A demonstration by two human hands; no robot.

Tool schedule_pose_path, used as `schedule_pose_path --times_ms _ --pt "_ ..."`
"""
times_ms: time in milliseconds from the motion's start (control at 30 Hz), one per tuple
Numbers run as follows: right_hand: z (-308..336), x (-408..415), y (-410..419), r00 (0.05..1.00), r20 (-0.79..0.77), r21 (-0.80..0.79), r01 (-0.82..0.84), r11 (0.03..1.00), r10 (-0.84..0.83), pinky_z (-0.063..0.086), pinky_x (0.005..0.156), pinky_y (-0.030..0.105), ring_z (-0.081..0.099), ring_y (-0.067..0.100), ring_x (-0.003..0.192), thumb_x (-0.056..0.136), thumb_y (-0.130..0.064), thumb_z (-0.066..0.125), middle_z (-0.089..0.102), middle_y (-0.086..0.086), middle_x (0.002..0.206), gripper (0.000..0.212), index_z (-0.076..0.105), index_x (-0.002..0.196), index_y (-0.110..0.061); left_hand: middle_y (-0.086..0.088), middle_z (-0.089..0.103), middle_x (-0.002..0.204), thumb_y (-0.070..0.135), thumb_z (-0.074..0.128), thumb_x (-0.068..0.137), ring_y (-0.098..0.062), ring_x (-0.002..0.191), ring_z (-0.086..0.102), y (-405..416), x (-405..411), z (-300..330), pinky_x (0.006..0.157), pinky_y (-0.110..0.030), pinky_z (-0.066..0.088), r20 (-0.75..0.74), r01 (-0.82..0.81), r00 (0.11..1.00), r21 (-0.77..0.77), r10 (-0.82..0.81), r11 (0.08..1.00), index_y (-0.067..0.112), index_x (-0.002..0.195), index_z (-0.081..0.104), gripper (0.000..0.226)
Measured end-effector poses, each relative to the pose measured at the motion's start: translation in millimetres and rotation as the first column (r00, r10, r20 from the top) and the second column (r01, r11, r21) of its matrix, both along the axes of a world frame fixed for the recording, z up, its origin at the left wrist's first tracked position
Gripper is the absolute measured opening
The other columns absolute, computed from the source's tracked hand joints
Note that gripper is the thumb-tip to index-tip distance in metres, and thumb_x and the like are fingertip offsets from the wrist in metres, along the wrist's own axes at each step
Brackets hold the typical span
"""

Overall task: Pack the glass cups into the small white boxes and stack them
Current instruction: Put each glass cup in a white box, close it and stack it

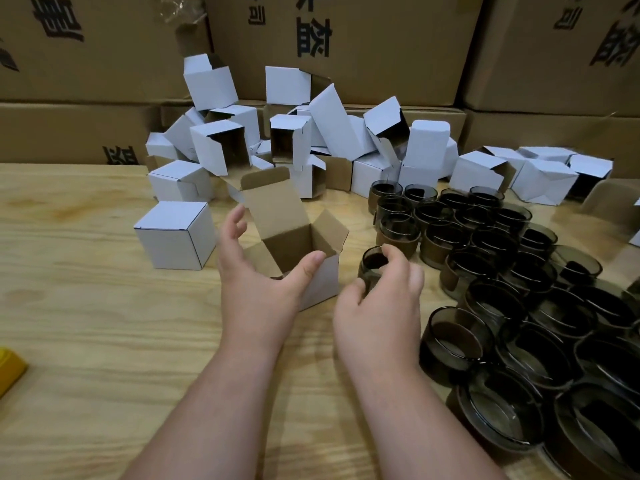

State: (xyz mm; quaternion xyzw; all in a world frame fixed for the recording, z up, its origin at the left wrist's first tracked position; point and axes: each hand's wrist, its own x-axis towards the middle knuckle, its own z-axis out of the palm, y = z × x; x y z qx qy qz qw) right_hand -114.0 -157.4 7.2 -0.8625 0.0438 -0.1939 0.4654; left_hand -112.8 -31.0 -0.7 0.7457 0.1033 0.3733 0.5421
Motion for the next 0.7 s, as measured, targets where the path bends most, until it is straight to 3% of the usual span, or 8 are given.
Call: schedule_pose_path --times_ms 100,200,300,400,467,567,633,700 --pt "-1.1 0.2 0.9 0.999 -0.010 -0.040 -0.035 0.999 0.035 0.052 0.075 0.037 0.061 0.015 0.096 0.095 -0.027 0.052 0.041 -0.014 0.125 0.045 0.046 0.139 -0.031 0.013 0.043 0.144 0.052 0.091 0.061 0.005 0.113 0.058 1.4 -0.8 1.1 0.083 -0.011 0.039 -0.014 -0.024 1.000 -0.064 0.023 0.998 0.061 0.142 0.016 0.111" --pt "-3.4 0.6 1.2 0.997 0.013 -0.078 -0.079 0.994 0.080 0.042 0.066 0.027 0.054 0.005 0.081 0.095 -0.031 0.056 0.045 -0.017 0.116 0.029 0.061 0.124 -0.031 0.011 0.047 0.129 0.050 0.092 0.063 0.012 0.080 0.060 3.3 0.1 1.4 0.066 -0.004 0.040 -0.041 -0.030 0.999 -0.143 0.024 0.989 0.062 0.143 0.013 0.113" --pt "-3.8 -1.1 0.8 0.995 0.030 -0.084 -0.093 0.992 0.096 0.050 0.070 0.029 0.060 0.009 0.086 0.094 -0.034 0.062 0.045 -0.017 0.113 0.014 0.068 0.106 -0.029 0.007 0.053 0.113 0.046 0.091 0.069 0.019 0.076 0.053 5.2 2.3 -2.2 0.063 -0.003 0.042 -0.056 -0.026 0.998 -0.179 0.016 0.984 0.053 0.148 0.020 0.106" --pt "-2.7 -3.2 0.6 0.991 0.089 -0.062 -0.090 0.994 0.096 0.057 0.075 0.038 0.060 0.015 0.096 0.096 -0.030 0.063 0.038 -0.015 0.115 0.001 0.063 0.094 -0.030 0.025 0.051 0.106 0.045 0.088 0.075 0.031 0.084 0.047 5.6 4.2 -4.6 0.065 0.006 0.035 -0.059 -0.026 0.998 -0.153 0.017 0.988 0.041 0.152 0.032 0.095" --pt "-2.4 -4.5 1.2 0.984 0.145 -0.025 -0.100 0.995 0.102 0.058 0.078 0.039 0.061 0.017 0.099 0.098 -0.026 0.060 0.034 -0.014 0.121 0.008 0.056 0.093 -0.032 0.030 0.051 0.106 0.045 0.086 0.077 0.034 0.087 0.045 5.6 4.6 -4.2 0.067 0.008 0.034 -0.067 -0.022 0.998 -0.133 0.013 0.991 0.039 0.153 0.037 0.090" --pt "0.3 -6.4 2.1 0.945 0.313 0.078 -0.124 0.989 0.093 0.055 0.080 0.025 0.060 0.013 0.095 0.099 -0.017 0.059 0.034 -0.005 0.134 0.005 0.059 0.099 -0.021 0.029 0.051 0.103 0.044 0.085 0.079 0.034 0.085 0.045 5.4 4.7 -3.3 0.066 0.008 0.034 -0.067 -0.006 0.998 -0.125 -0.003 0.992 0.038 0.154 0.037 0.089" --pt "4.2 -8.5 2.3 0.880 0.469 0.137 -0.153 0.979 0.072 0.047 0.082 0.011 0.056 0.005 0.096 0.098 -0.006 0.058 0.037 0.006 0.137 0.006 0.061 0.102 -0.009 0.020 0.053 0.105 0.043 0.085 0.079 0.033 0.084 0.046 3.6 5.0 -2.8 0.065 0.007 0.035 -0.072 0.024 0.997 -0.126 -0.033 0.992 0.037 0.155 0.035 0.091" --pt "7.2 -11.3 3.2 0.815 0.575 0.142 -0.186 0.972 0.072 0.041 0.088 0.007 0.052 0.001 0.106 0.096 -0.002 0.055 0.041 0.013 0.134 0.007 0.060 0.102 -0.001 0.008 0.054 0.110 0.042 0.085 0.077 0.026 0.085 0.052 0.7 4.2 -1.2 0.065 0.005 0.038 -0.091 0.087 0.991 -0.122 -0.099 0.989 0.039 0.156 0.030 0.096"
